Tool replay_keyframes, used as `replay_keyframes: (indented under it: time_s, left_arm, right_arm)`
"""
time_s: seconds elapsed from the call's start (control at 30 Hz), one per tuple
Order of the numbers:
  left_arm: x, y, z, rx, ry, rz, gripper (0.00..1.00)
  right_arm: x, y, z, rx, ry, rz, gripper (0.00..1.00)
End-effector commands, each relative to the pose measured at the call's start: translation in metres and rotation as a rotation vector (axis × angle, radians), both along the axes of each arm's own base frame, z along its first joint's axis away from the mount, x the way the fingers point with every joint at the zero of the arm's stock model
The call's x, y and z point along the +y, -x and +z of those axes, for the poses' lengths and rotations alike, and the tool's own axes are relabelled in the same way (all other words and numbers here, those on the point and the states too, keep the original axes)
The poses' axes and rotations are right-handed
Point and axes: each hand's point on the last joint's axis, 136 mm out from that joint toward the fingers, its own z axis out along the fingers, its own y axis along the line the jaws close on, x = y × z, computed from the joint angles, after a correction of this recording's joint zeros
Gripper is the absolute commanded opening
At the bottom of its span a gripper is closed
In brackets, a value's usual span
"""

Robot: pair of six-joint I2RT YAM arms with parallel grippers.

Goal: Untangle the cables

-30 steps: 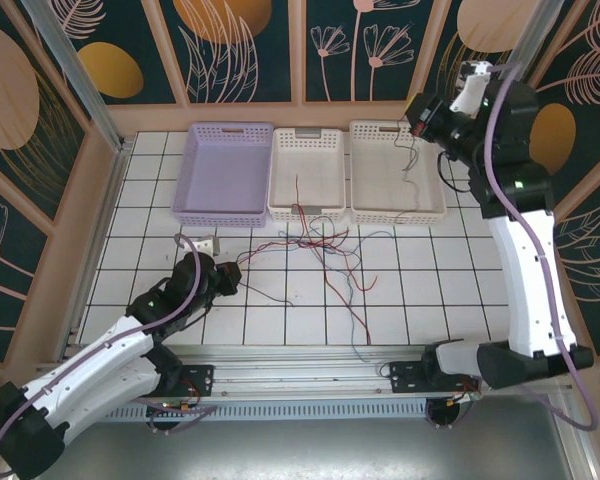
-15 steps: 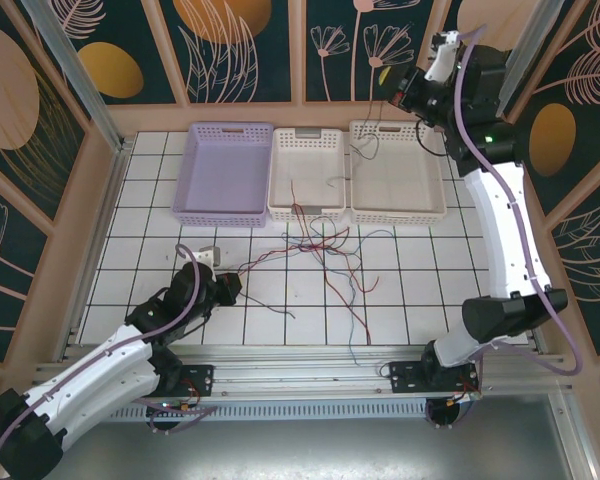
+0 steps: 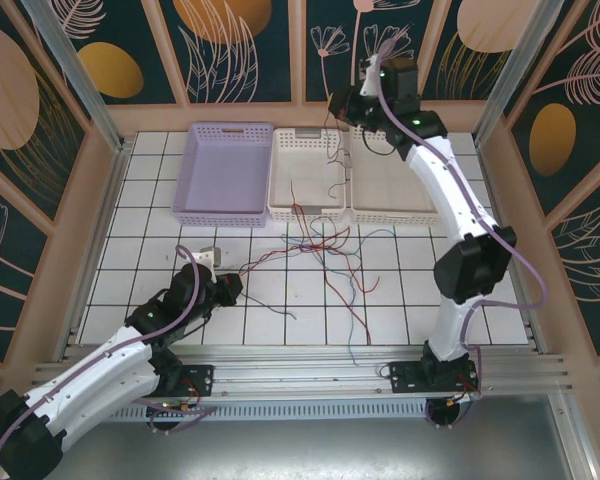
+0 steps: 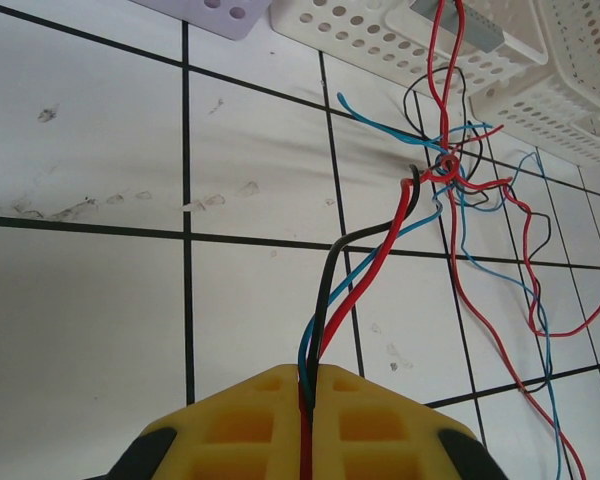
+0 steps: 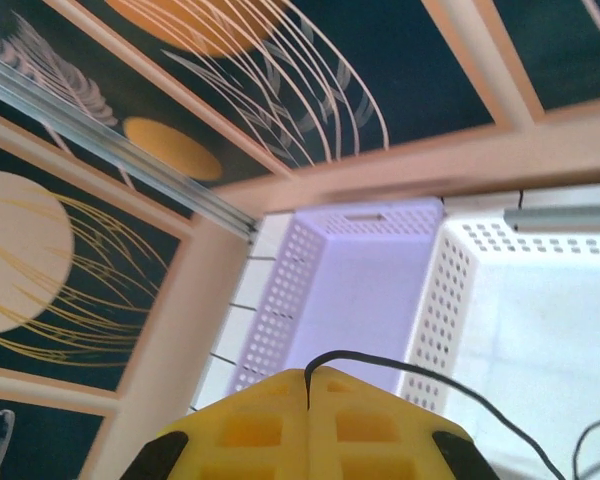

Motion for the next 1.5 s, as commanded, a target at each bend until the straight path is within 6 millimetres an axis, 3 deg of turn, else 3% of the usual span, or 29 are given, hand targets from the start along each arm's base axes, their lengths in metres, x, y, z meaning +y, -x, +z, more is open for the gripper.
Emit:
replay_keyframes:
  time_s: [0.0,0.13,0.37,0.63,0.7,0.83,0.97,1.13,1.23,1.4,1.47]
  left_arm:
    - [-0.005,-0.004,0.009,-0.017,0.041,0.000,0.00]
    - [-0.007,-0.005,0.009,-0.017,0.042,-0.003,0.00]
    - [-0.006,-0.005,0.009,-0.017,0.040,-0.001,0.00]
    - [-0.006,-0.004,0.010,-0.019,0.051,-0.002,0.00]
    - [-0.005,-0.003,0.010,-0.018,0.048,0.000,0.00]
    - [-0.003,-0.002,0.009,-0.016,0.041,0.002,0.00]
    - [-0.003,-0.002,0.007,-0.013,0.038,-0.002,0.00]
    - [-0.004,-0.001,0.008,-0.016,0.039,-0.007,0.00]
    - [-0.004,0.000,0.010,-0.020,0.042,-0.010,0.00]
    - [-0.005,-0.001,0.016,-0.032,0.051,-0.012,0.00]
    - [-0.006,-0.001,0.020,-0.040,0.056,-0.014,0.00]
  right_arm:
    - [0.021,-0.014,-0.035,0.013,0.029,0.049,0.00]
    - [0.038,-0.021,-0.083,0.095,0.079,0.071,0.00]
    - [0.040,-0.027,-0.146,0.212,0.140,0.029,0.00]
    - [0.054,-0.030,-0.183,0.303,0.209,0.058,0.00]
    - [0.058,-0.028,-0.186,0.306,0.212,0.068,0.08]
    - [0.069,-0.019,-0.178,0.290,0.223,0.108,0.37]
    - [0.062,-0.016,-0.158,0.244,0.254,0.077,0.56]
    - [0.037,-0.007,-0.120,0.158,0.306,0.009,0.61]
    - [0.018,0.009,-0.102,0.137,0.325,-0.032,0.63]
    - [-0.009,0.067,-0.080,0.077,0.282,-0.049,0.64]
    - [-0.021,0.097,-0.083,0.070,0.271,-0.057,0.65]
